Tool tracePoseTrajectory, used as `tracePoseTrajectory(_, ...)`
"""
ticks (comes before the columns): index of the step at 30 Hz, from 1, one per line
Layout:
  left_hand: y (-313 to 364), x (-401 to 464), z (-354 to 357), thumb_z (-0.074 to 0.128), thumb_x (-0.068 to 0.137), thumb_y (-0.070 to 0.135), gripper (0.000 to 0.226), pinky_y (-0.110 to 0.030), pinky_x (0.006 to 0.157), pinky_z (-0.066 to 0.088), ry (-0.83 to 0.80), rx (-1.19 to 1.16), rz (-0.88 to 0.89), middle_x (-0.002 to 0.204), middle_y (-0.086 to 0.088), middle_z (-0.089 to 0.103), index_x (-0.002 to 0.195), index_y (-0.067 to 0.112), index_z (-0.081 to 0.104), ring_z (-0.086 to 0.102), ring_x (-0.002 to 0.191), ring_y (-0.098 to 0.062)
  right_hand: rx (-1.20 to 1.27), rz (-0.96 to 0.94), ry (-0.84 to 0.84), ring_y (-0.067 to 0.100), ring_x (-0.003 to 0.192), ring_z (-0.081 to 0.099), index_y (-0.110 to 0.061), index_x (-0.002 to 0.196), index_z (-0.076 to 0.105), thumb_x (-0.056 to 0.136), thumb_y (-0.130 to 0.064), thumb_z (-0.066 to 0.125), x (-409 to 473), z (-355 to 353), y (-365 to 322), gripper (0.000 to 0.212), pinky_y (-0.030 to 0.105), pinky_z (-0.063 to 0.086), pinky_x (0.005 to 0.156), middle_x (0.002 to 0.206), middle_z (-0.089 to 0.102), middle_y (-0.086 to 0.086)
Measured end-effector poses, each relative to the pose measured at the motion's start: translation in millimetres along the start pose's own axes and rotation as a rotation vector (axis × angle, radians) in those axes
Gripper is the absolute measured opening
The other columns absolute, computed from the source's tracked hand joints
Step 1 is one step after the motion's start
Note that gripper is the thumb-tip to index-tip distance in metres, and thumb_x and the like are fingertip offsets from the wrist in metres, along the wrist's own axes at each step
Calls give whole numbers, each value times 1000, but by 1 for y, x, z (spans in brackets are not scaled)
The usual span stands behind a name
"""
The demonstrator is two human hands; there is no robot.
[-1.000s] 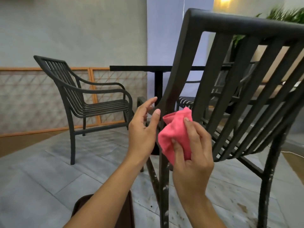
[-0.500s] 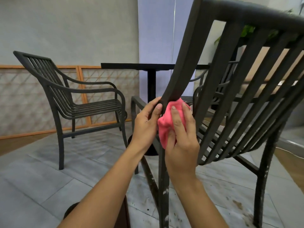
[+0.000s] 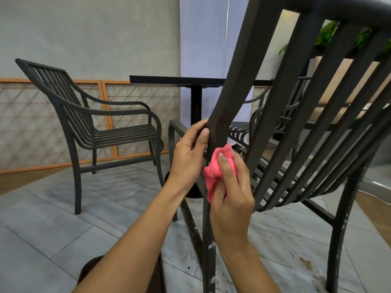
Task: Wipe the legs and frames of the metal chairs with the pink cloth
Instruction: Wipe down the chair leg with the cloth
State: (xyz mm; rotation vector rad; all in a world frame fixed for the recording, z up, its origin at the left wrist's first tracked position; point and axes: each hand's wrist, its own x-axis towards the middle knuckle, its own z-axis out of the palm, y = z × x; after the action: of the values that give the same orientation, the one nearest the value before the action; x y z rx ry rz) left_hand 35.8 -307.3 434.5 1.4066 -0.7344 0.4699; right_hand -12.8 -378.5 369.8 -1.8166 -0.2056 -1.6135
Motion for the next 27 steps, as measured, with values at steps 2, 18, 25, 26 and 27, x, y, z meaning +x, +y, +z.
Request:
tracePoseTrajectory(2,0,0,0,42,98,18,22,-10,77,47,1,-3,7,107,8,63,112,29,54,61,96,7,-4,6,-7,22,118,54,-6,120,62,102,-39,24,-5,-1,1,54,36,50,94,129,54,13)
tracePoseTrajectory(18,0,-19,3,53,93,24,21,-13,82,48,186,13,-56,120,0,60,108,38,58,58,107,-4,-35,-12,-155,23,122,50,-9,124,59,101,-42,22,-24,-23,5,55,41,50,94,136,47,6)
tracePoseTrajectory(25,-1,-34,2,40,99,21,28,-36,85,52,292,-28,-182,97,-3,70,96,18,68,65,94,-18,-111,-154,-41,31,117,53,-2,123,59,97,-11,48,5,-32,-16,30,42,48,96,130,51,20)
tracePoseTrajectory(26,2,-35,3,38,99,22,32,-34,81,54,269,-54,-194,92,-4,71,94,15,69,66,89,-19,-130,-170,-41,31,115,53,-3,124,59,92,-4,55,11,-30,-20,32,37,46,98,130,51,20)
tracePoseTrajectory(27,4,-35,3,37,100,24,36,-28,74,54,247,-80,-205,84,-2,72,88,14,69,67,81,-15,-153,-183,-49,30,113,54,-4,124,59,88,0,60,17,-26,-22,36,33,45,98,130,51,20)
